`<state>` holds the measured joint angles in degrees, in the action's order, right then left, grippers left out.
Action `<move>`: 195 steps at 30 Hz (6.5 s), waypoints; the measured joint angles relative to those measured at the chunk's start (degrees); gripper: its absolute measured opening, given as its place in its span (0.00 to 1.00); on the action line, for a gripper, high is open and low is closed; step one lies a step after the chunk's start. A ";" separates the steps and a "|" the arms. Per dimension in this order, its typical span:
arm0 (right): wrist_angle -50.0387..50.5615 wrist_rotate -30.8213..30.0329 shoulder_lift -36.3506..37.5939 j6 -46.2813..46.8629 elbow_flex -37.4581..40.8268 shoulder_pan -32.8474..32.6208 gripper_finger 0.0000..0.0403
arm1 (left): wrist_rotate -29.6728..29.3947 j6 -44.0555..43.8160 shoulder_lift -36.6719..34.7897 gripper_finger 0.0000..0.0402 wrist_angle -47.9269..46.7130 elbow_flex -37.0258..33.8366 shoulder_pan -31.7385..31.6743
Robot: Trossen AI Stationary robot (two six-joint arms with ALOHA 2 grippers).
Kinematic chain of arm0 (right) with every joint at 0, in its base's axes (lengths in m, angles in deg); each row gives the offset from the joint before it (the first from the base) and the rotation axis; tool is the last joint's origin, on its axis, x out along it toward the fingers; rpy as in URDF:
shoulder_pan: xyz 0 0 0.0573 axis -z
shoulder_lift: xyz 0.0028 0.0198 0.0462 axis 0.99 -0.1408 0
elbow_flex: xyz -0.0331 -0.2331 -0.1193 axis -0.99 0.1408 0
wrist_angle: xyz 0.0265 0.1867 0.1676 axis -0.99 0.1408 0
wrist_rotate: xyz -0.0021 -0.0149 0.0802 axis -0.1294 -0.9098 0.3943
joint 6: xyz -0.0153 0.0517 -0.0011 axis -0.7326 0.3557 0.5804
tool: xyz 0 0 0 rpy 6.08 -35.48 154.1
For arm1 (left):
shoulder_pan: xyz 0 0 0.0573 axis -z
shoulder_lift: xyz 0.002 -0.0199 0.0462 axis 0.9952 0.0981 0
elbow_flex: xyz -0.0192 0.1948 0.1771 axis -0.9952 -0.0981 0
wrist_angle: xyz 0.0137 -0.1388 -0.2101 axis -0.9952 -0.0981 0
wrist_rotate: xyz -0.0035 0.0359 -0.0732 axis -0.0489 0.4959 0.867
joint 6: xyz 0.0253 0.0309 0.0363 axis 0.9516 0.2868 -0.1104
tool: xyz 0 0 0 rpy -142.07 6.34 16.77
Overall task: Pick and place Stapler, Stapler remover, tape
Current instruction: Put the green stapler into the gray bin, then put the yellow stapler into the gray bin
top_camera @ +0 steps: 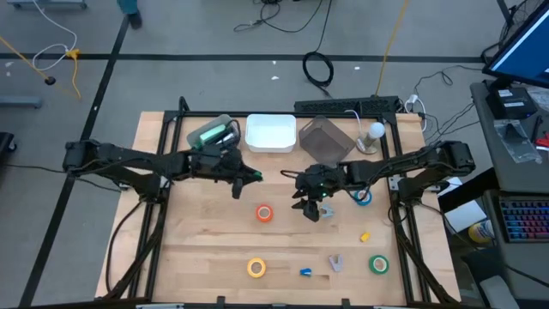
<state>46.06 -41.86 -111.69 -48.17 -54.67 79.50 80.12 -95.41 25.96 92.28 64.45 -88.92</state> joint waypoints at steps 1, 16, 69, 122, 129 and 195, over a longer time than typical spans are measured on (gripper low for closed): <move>-0.23 -0.15 0.71 -0.69 -0.04 0.37 0.43 | -0.59 0.10 -1.27 0.17 -2.84 0.00 -0.56; -3.23 -10.75 23.27 -3.11 14.62 1.48 0.43 | -6.23 4.23 -11.02 0.16 -30.03 -0.04 -12.41; -12.93 -10.33 58.58 4.38 40.04 1.68 0.43 | -10.86 8.05 7.79 0.18 -58.80 10.10 -45.69; -12.94 -10.21 58.54 5.45 40.04 1.66 0.44 | 1.03 2.23 -4.64 0.40 -55.06 10.08 -43.15; -12.93 -10.27 58.54 5.45 40.04 1.66 0.43 | 5.72 0.15 -11.88 0.40 -49.62 10.08 -36.75; 15.28 6.25 44.64 -3.96 14.05 -9.88 0.22 | -3.02 2.52 -41.22 0.40 -5.12 -21.20 5.83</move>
<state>61.34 -35.61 -67.05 -52.13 -40.61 69.62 77.09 -92.89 -15.26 87.16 43.25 -83.09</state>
